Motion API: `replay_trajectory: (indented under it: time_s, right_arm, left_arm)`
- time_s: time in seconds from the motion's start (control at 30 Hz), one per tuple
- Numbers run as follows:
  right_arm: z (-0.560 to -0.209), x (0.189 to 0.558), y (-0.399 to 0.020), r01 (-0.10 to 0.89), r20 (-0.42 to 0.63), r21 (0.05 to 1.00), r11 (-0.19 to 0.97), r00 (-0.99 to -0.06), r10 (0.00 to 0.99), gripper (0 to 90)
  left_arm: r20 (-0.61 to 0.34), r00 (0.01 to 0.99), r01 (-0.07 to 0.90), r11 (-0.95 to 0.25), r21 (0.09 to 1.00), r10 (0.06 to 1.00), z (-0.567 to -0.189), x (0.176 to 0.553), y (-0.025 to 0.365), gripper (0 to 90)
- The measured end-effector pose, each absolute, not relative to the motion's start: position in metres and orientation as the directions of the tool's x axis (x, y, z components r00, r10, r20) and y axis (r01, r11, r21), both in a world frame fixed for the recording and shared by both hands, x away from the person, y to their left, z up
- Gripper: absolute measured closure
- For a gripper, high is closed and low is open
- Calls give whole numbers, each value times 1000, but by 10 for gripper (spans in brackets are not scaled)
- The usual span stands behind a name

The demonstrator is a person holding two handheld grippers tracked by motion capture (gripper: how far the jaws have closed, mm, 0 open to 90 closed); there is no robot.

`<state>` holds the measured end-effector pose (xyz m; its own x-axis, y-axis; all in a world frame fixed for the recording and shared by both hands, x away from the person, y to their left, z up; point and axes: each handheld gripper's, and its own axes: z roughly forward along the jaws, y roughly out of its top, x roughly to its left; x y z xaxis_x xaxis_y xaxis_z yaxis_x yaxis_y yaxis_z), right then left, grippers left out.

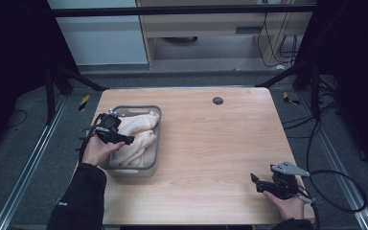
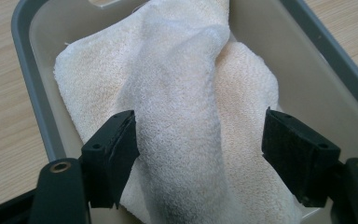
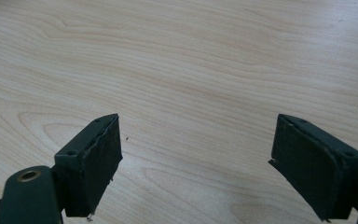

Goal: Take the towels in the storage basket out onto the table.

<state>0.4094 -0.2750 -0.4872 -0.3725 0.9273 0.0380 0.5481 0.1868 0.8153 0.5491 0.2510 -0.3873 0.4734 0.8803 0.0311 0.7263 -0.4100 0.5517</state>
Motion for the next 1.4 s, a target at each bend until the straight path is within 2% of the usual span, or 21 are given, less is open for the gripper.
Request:
replay_trajectory:
  time_s: [0.3, 0.6, 0.97, 1.4]
  right_arm:
    - [-489, 411, -275, 547, 25, 812, 202, -380, 925, 157]
    - [-489, 411, -274, 550, 25, 809, 208, -386, 922, 157]
    - [-490, 411, -274, 549, 21, 808, 215, -391, 920, 159]
    - [-489, 411, -275, 550, 27, 808, 210, -391, 920, 161]
  left_arm:
    - [35, 460, 758, -413, 506, 887, -401, 552, 257, 310]
    - [4, 440, 781, -385, 492, 898, -408, 553, 262, 414]
    - [-9, 409, 801, -355, 482, 912, -405, 553, 262, 652]
    - [-18, 405, 789, -340, 512, 914, -388, 549, 262, 694]
